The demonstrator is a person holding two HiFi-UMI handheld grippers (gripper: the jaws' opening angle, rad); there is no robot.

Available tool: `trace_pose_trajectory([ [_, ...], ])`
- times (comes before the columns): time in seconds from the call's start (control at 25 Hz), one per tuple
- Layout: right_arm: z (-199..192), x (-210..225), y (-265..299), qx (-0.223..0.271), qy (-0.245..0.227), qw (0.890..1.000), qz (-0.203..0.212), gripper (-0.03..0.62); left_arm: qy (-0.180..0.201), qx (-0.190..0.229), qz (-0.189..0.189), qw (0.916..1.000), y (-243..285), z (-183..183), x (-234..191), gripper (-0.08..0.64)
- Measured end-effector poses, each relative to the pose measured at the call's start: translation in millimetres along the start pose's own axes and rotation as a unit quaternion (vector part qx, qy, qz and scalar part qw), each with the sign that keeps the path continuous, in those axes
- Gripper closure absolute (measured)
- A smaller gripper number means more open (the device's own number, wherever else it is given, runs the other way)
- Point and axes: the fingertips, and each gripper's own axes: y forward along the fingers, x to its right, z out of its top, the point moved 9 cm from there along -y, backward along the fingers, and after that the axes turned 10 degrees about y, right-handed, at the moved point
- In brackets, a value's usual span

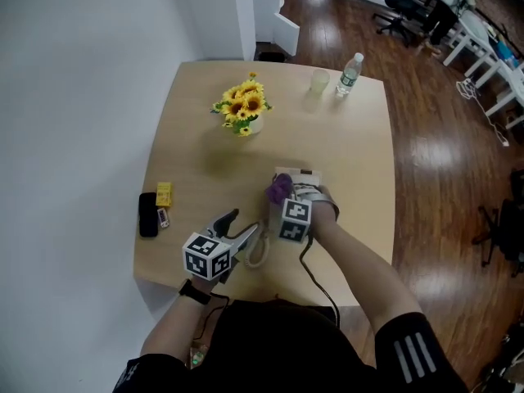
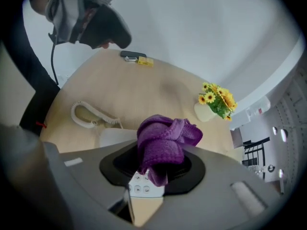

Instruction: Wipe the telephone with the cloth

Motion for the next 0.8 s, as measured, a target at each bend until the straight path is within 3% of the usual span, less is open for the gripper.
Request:
trace_pose_trajectory([
  [0.44,-21.0,-92.7,-6.8,-0.048,-0.055,0.997,0.011,0.456,-0.010,-0.013,-0.005,0.9998,8.5,-7.8,2.3,0.282],
  [0.64,-23.7,-122.0,2.3,-0.052,-0.048,0.997,0.034,0.456,-0.005,-0.047,0.010,0.9988,16.2,-10.5,1.0,0.282],
  [0.8,-26.2,-137.1,5.0,0.001,0.008,0.998,0.055,0.454,-0.011,-0.064,0.017,0.9978,28.2,-9.8,2.0,0.282],
])
